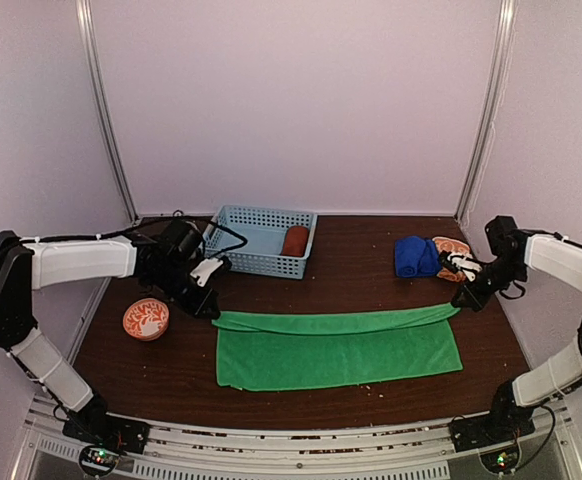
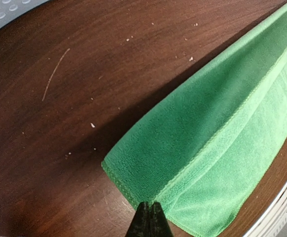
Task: Roll the towels
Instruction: Fold the towel at the center of the board.
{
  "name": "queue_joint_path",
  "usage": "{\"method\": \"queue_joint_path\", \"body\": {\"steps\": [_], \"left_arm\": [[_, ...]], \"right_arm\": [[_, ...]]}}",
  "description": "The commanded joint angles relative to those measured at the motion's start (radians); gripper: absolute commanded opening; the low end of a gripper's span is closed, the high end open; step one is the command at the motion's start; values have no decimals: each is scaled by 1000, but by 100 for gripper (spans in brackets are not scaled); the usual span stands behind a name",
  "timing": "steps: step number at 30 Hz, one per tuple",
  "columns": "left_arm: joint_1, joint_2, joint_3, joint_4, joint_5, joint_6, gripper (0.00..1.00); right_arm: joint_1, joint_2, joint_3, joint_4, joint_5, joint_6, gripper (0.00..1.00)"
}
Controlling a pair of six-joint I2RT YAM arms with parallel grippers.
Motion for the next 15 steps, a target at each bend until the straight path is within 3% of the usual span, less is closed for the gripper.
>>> {"method": "queue_joint_path", "body": {"steps": [1, 15], "left_arm": [[-15, -37, -15, -42, 27, 16, 0], [-50, -50, -57, -120, 45, 15, 0]], "right_arm": [[-9, -46, -20, -54, 19, -62, 0], [-12, -117, -123, -162, 23, -197, 0]]}}
